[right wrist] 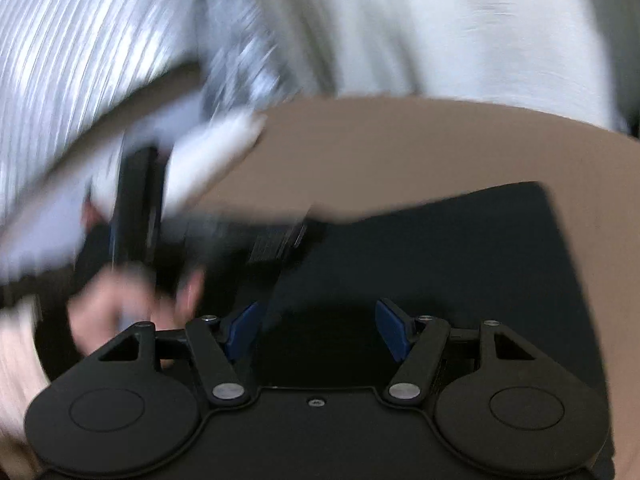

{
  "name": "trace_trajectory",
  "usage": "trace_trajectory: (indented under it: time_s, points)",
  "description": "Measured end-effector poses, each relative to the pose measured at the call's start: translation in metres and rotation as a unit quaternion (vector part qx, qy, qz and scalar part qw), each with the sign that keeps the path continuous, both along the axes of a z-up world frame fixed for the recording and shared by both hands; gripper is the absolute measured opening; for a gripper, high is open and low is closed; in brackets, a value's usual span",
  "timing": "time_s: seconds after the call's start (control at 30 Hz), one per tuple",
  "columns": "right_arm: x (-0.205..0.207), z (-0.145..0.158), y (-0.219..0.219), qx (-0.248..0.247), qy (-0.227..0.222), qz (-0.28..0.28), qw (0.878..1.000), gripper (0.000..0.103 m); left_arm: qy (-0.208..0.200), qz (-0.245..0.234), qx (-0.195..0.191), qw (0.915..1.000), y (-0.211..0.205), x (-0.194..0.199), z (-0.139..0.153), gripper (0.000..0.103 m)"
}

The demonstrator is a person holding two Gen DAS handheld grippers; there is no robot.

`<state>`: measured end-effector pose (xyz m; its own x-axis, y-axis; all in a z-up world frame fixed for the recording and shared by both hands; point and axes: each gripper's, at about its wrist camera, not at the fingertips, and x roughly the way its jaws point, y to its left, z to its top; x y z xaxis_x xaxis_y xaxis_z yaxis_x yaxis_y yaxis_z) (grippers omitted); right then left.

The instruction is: Fold clothes

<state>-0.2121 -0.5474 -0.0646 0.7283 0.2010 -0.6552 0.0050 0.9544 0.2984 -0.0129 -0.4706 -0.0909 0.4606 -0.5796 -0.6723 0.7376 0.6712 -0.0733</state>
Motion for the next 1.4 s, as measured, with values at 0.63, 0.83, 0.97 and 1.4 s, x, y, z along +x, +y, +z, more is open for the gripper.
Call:
trace_trajectory:
  time_s: [0.63, 0.83, 0.97, 1.4]
  points:
    - [0.022, 0.012, 0.072, 0.028, 0.001, 0.066, 0.997, 0.076, 0.014, 0.384, 0.139, 0.9126, 0.353, 0.076, 0.045, 0.101]
    - [0.019, 0.016, 0.092, -0.117, 0.004, 0.0, 0.993, 0.077, 0.147, 0.435, 0.026, 0.8882, 0.432, 0.094, 0.023, 0.103]
    - [0.025, 0.004, 0.099, -0.189, 0.049, -0.028, 0.98, 0.078, 0.143, 0.427, 0.034, 0.8923, 0.424, 0.095, 0.017, 0.103]
    - [0.052, -0.03, 0.072, -0.172, 0.127, -0.065, 0.975, 0.047, 0.172, 0.427, 0.011, 0.8875, 0.429, 0.101, 0.009, 0.103]
